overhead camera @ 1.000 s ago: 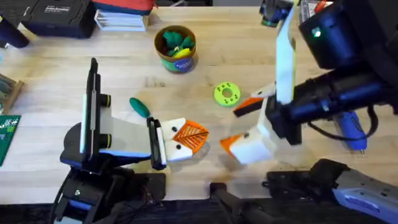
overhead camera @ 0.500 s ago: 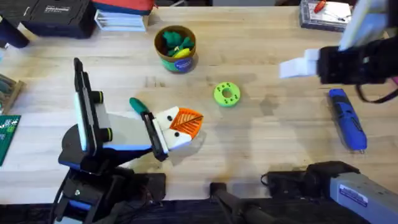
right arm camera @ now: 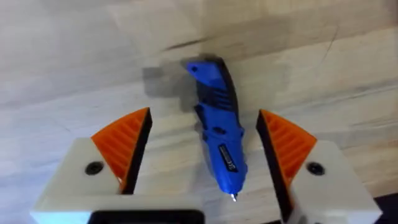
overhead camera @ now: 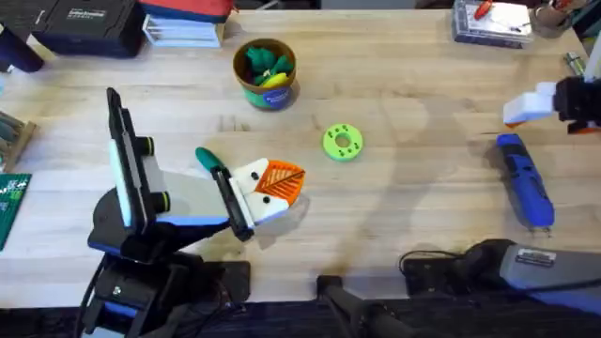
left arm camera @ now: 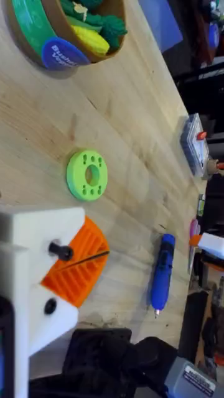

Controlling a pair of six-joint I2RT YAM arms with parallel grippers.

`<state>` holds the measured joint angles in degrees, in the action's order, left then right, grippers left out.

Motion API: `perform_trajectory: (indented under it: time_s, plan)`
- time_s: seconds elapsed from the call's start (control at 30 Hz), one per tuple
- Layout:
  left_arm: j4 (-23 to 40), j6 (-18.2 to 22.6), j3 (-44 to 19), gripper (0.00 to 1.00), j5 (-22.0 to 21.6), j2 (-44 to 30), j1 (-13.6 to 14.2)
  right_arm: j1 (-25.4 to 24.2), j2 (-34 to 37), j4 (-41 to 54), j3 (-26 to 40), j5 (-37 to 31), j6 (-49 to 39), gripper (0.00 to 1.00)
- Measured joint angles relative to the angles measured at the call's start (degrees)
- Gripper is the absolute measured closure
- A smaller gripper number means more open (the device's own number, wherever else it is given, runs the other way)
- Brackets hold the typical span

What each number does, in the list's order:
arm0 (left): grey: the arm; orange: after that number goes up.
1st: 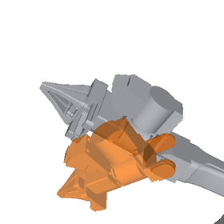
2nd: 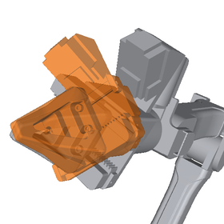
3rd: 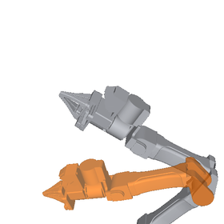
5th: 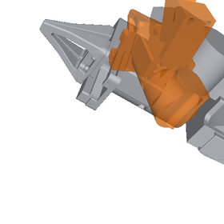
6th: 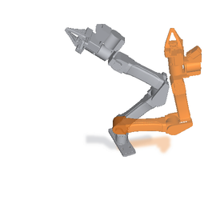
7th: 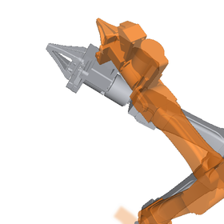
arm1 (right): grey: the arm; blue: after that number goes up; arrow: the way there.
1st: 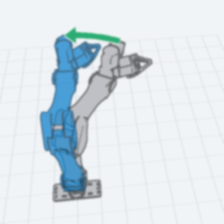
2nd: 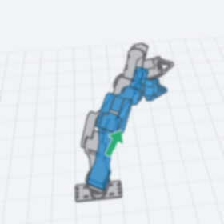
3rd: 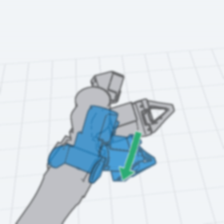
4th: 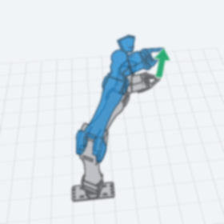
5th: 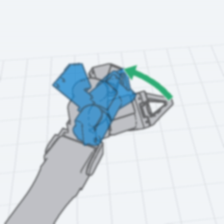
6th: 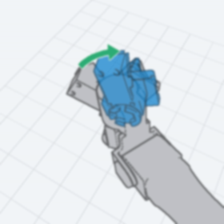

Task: Pick up the gripper from the table and insert it into the empty holder that is missing its gripper. Then pick up a screw, insert it into the mounting hole, and use the screwdriver to tighten it. Finally, clean up the table by picking up the vegetable and placing it into the bucket.

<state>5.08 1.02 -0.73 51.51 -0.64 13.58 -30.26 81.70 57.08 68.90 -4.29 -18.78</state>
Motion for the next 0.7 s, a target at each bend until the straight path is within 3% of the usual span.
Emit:
perform_trajectory:
  time_s: [0.37, 0.7]
  plan:
    - [0.0, 0.0, 0.0, 0.994, -0.2, 0.0, 0.0, -5.4, 9.7, 6.8, 0.0, -0.4, -20.3, 0.007]
    - [0.0, 0.0, 0.0, 0.994, -0.2, 0.0, 0.0, -7.4, 16.4, 3.9, 0.0, -0.6, -25.4, 0.008]
